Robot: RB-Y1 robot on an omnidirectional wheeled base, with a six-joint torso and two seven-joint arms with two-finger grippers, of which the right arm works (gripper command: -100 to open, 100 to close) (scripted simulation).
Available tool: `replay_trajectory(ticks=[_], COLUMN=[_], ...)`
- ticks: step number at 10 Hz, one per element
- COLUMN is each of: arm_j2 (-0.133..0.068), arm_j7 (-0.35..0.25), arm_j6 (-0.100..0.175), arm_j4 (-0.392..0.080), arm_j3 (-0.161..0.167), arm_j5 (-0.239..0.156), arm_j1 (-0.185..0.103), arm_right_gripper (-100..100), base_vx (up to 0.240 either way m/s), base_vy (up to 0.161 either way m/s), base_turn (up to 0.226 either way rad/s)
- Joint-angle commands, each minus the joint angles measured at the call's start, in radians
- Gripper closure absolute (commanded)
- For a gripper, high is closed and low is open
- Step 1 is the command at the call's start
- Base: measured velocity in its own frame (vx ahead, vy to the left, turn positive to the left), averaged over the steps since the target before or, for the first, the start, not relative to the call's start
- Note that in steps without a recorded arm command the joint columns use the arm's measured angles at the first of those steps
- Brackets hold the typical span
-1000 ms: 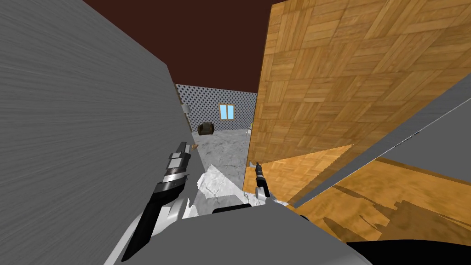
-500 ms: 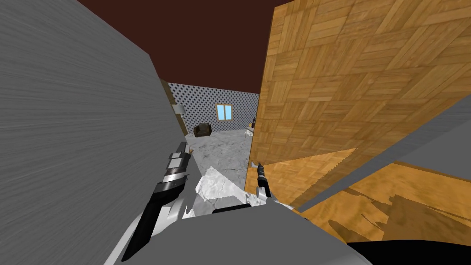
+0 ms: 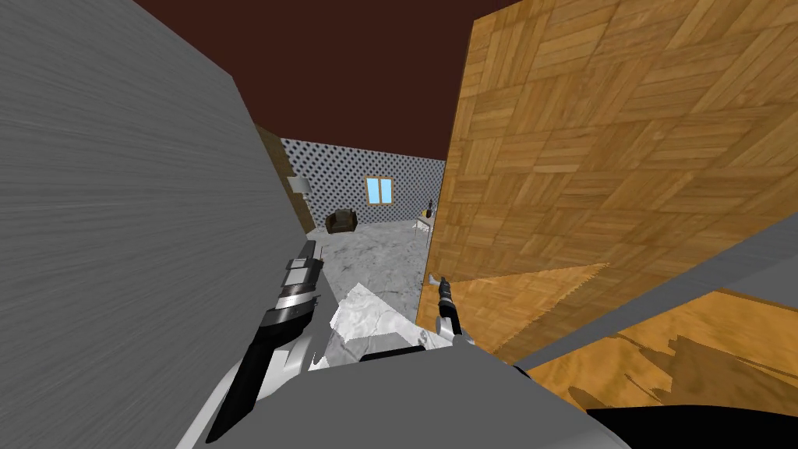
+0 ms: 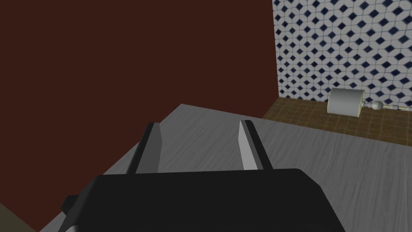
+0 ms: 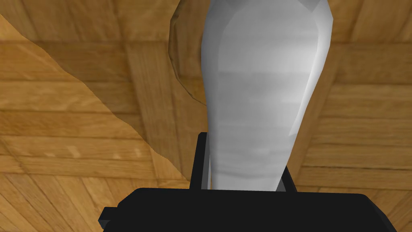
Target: Push the door open
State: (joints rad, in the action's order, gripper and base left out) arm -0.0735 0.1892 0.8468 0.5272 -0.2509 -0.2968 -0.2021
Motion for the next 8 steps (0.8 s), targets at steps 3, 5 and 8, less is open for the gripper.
replay_trajectory(ticks=[3, 5, 8], arm_j2=[-0.010, -0.016, -0.021], arm_j7=[0.012, 0.021, 0.030], arm_j6=[-0.016, -0.014, -0.011], arm_j4=[0.049, 0.049, 0.048], arm_j3=[-0.021, -0.040, -0.060], arm_j5=[-0.015, -0.029, -0.044], arm_j1=[0.019, 0.021, 0.022], arm_right_gripper=[100, 100, 100], base_vx=[0.102, 0.208, 0.109], base_vy=[-0.007, 0.018, -0.012], base_turn=[-0.007, -0.050, -0.013])
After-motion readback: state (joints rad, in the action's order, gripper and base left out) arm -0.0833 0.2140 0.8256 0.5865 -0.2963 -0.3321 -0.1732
